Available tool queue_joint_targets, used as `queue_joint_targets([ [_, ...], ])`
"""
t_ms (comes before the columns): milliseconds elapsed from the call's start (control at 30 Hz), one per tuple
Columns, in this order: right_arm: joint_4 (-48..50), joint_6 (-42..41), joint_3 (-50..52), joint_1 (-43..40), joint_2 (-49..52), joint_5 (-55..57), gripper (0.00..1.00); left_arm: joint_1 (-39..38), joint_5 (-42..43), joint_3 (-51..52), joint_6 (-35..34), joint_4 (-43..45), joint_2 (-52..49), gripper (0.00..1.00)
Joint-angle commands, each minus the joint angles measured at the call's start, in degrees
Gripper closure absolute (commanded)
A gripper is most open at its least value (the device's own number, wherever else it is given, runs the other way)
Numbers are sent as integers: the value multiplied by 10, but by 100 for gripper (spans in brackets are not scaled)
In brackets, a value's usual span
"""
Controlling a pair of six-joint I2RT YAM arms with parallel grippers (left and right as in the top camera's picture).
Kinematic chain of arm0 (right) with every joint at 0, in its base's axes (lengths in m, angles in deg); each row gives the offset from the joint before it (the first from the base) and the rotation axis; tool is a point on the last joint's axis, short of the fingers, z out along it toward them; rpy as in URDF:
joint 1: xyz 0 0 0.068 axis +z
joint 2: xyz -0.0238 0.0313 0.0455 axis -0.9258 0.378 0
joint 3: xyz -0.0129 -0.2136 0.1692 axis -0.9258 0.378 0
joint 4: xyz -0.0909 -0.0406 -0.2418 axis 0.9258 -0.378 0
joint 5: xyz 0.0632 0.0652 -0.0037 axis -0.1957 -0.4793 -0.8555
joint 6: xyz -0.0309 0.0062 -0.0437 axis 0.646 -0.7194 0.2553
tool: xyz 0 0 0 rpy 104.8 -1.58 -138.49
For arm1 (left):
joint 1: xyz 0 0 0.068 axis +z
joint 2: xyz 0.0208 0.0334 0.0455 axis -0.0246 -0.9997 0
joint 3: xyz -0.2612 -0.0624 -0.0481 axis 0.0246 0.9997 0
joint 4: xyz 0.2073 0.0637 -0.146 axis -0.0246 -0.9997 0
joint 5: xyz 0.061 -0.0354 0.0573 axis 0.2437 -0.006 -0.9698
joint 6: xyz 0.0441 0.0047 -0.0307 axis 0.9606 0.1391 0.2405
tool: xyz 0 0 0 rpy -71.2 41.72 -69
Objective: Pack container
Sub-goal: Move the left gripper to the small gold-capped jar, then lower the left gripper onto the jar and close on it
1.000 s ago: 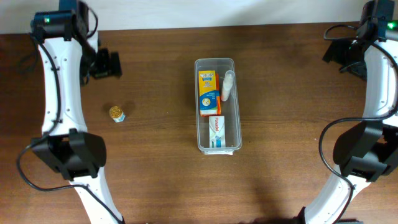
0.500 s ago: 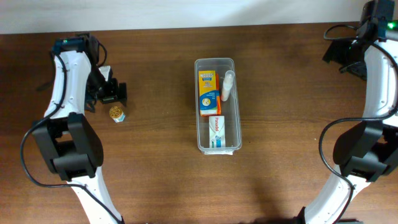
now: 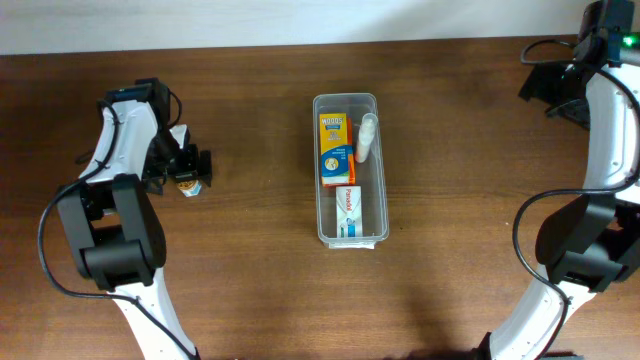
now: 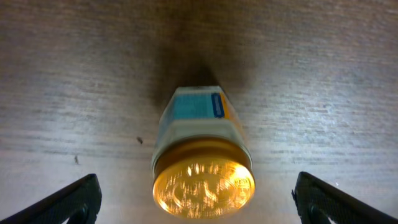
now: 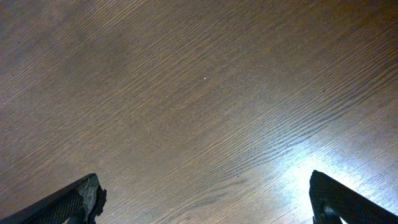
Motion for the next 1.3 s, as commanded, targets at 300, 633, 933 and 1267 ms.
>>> queue_joint_targets([
  [300, 1, 0, 0, 0, -2, 3, 2, -1, 7, 11, 30, 66, 12, 2],
  [633, 1, 0, 0, 0, -2, 3, 2, -1, 7, 12, 33, 75, 4, 7],
  [933, 1, 0, 0, 0, -2, 3, 2, -1, 7, 16, 33, 77, -7, 8],
  [1267, 1, 0, 0, 0, -2, 3, 2, -9, 24, 20, 33, 66, -34, 8],
])
